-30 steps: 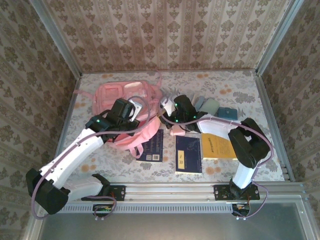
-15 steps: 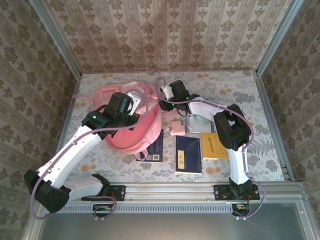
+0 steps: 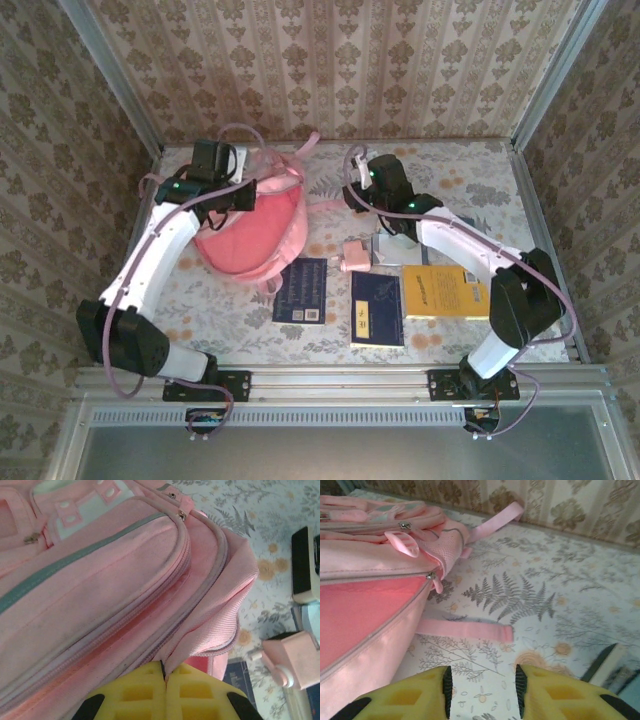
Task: Pack the student bag
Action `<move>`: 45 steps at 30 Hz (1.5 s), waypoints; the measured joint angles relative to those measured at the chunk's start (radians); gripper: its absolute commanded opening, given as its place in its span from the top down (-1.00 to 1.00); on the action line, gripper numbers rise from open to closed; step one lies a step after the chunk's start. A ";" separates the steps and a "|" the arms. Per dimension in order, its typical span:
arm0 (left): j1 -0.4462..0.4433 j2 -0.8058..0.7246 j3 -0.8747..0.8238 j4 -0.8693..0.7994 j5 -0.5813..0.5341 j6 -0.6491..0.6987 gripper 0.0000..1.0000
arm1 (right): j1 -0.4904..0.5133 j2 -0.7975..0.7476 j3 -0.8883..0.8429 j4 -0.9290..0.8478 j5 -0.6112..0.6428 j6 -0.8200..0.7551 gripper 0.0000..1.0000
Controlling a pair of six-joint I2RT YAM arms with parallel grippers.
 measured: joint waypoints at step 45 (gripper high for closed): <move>-0.124 0.173 0.058 -0.021 -0.092 0.077 0.29 | 0.056 0.590 0.349 0.565 -0.627 1.159 0.65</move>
